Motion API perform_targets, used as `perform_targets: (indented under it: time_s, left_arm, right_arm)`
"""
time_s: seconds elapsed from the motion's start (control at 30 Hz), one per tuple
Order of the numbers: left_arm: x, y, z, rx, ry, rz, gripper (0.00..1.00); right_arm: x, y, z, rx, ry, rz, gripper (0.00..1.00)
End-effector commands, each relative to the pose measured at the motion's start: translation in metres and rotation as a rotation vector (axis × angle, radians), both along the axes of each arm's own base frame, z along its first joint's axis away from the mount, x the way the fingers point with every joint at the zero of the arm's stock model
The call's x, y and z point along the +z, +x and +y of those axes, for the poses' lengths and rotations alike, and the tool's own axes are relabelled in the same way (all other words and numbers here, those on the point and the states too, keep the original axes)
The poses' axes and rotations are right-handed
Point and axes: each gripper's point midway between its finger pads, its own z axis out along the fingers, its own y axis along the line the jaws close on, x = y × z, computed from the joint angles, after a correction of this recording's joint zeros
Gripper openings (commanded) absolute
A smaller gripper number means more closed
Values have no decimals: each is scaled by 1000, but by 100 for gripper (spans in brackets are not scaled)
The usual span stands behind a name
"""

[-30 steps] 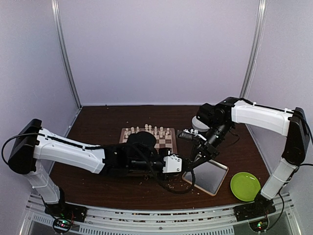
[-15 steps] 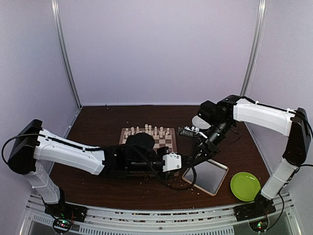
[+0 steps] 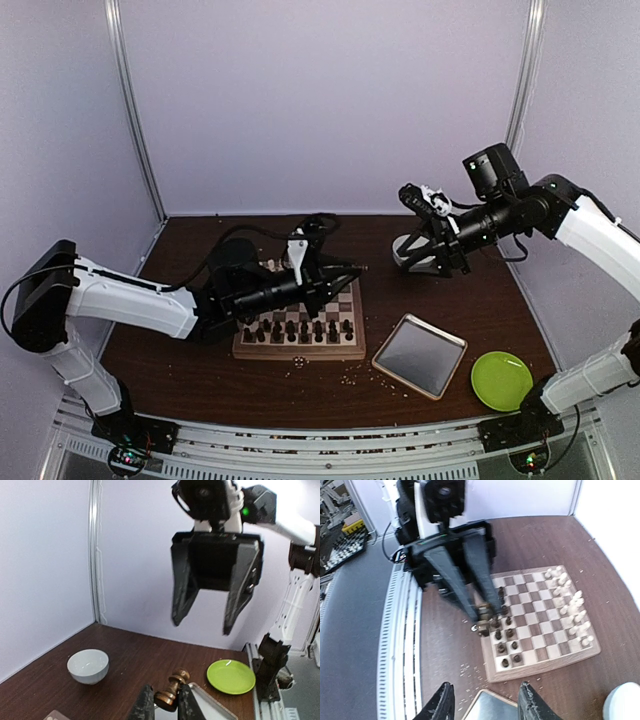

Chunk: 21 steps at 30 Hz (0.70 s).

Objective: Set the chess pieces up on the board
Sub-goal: Pass from the left arm to the right

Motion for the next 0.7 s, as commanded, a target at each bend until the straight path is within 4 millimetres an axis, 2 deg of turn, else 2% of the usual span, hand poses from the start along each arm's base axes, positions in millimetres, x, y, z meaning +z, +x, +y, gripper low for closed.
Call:
perform_targets:
  time_s: [0.0,0.2,0.3,0.5,0.67]
  left_arm:
    - [49,-18,0,-151,-239,56,11]
    - [51,-19,-3,-196,-299,108,11]
    - [50,-18,-2,-197,-311,123,11]
    - [49,-12,2,-187,-342,152,11]
    - [49,-7,8,-196,-386,171,10]
  right_arm:
    - [13,33,15,-73,20,-121,43]
    - [23,28,35,-35,49,-146,43]
    - [25,16,42,17,59,-140,41]
    - [20,-1,42,82,47,-132,37]
    - [20,-5,37,87,32,-138,35]
